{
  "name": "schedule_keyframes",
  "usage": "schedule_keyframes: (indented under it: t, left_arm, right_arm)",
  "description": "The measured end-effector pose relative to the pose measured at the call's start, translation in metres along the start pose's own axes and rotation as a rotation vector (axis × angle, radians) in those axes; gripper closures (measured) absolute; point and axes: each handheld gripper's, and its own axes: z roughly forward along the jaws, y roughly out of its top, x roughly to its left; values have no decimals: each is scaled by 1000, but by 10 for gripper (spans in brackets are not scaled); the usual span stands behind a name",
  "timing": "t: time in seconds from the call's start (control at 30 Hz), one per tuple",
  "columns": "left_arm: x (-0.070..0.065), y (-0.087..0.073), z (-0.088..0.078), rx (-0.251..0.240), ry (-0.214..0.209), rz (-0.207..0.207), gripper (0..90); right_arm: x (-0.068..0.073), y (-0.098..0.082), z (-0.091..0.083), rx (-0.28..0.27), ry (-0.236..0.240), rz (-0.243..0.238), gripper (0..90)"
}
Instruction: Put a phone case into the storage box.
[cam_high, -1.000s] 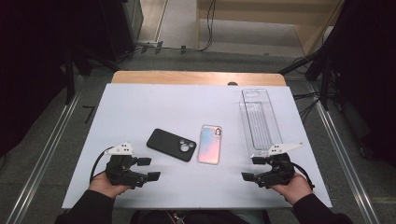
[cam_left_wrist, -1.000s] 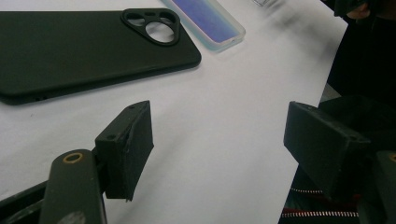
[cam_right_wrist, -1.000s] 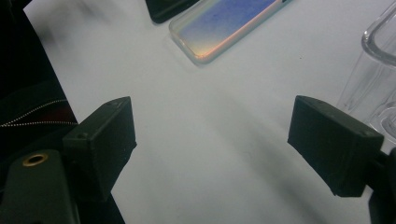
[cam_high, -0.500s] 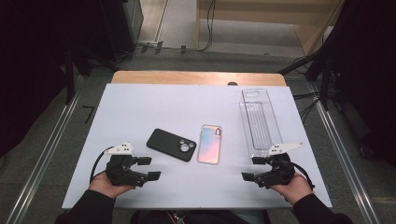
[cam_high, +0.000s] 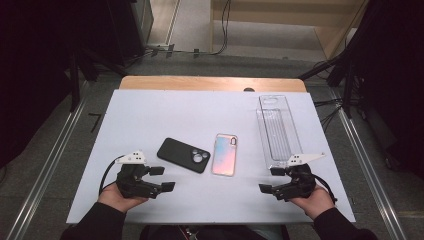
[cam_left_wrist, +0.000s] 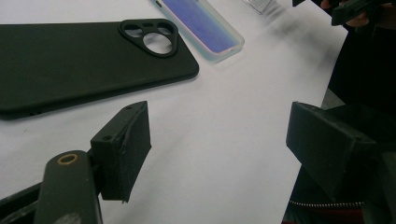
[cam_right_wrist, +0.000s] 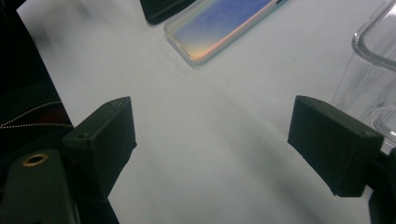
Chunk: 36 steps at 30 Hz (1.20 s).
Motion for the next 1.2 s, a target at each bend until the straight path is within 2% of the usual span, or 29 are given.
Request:
schedule_keyframes:
  t: [0.1, 0.2, 0.33, 0.53, 0.63, 0.83, 0.9, 1.03, 1.17, 1.2]
  left_arm:
    - [0, 0, 0, -1, 2, -1, 223]
    - [1, 0, 0, -8, 3, -8, 224]
    - [1, -1, -1, -7, 6, -9, 224]
    - [1, 0, -2, -8, 4, -11, 223]
    - [1, 0, -2, -11, 3, -13, 224]
    - [1, 0, -2, -11, 3, -16, 224]
    - [1, 0, -3, -13, 4, -17, 224]
    - [2, -1, -3, -11, 5, -18, 224]
    - [2, -1, -4, -13, 5, -16, 224]
    - [2, -1, -4, -13, 5, -16, 224]
  right_arm:
    - [3, 2, 1, -18, 13, -3, 133]
    - [8, 9, 3, -39, 22, 15, 132]
    - [13, 16, 7, -50, 10, 22, 132]
    - [15, 24, 11, -55, -9, 8, 133]
    - [17, 29, 16, -68, -13, 19, 132]
    - [24, 39, 23, -58, -24, 9, 139]
    - [25, 43, 26, -51, -28, 10, 195]
    - [27, 49, 34, -32, -25, 10, 238]
    - [30, 56, 43, -10, -26, 8, 409]
    - [30, 56, 43, -10, -26, 8, 409]
